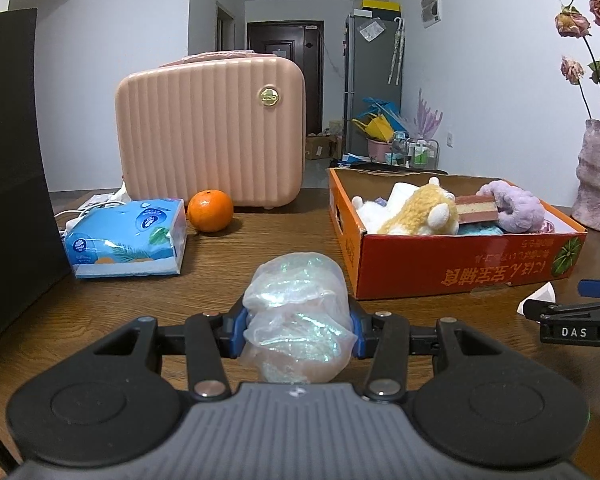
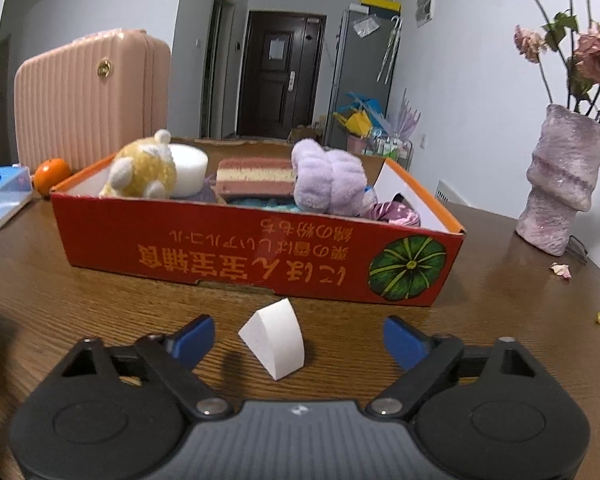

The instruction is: Organize soft objects

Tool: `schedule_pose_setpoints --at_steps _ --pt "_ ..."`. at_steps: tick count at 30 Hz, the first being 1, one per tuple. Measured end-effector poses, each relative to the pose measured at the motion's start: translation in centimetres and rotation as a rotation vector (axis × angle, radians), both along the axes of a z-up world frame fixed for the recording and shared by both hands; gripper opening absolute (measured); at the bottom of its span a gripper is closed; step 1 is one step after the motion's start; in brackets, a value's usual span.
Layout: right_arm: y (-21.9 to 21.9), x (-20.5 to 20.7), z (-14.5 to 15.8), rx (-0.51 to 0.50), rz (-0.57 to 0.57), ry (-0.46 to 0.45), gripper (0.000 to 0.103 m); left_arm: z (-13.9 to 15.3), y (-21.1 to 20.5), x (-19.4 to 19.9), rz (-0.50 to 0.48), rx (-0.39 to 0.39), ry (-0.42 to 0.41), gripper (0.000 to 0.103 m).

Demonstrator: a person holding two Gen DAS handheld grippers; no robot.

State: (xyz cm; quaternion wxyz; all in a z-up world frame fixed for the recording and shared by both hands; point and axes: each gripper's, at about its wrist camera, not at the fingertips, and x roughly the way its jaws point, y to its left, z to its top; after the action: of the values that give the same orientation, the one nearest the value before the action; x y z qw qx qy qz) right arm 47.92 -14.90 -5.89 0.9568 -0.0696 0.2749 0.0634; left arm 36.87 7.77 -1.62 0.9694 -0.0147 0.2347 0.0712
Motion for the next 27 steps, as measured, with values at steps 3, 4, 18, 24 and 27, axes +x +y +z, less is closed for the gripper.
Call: schedule_pose_setpoints --at_steps 3,4,18,24,27 --pt "0.1 0.6 -0.2 0.005 0.009 0.018 0.079 -0.1 0.0 0.1 0.006 0.001 0.004 0.047" --pt "0.1 0.7 -0.2 0.006 0.013 0.023 0.078 -0.1 0.0 0.2 0.007 0.002 0.005 0.047" --pt "0.2 1.1 -0.6 0.034 0.068 0.073 0.019 -0.1 -0.1 0.2 0.015 0.004 0.000 0.047" --pt "0.1 0.3 0.0 0.036 0.074 0.033 0.018 0.0 -0.5 -0.1 0.012 0.000 -0.006 0.047" --pt "-0.1 -0.2 0.5 0.046 0.076 0.001 0.018 0.2 -0.7 -0.2 0.013 -0.004 -0.013 0.047"
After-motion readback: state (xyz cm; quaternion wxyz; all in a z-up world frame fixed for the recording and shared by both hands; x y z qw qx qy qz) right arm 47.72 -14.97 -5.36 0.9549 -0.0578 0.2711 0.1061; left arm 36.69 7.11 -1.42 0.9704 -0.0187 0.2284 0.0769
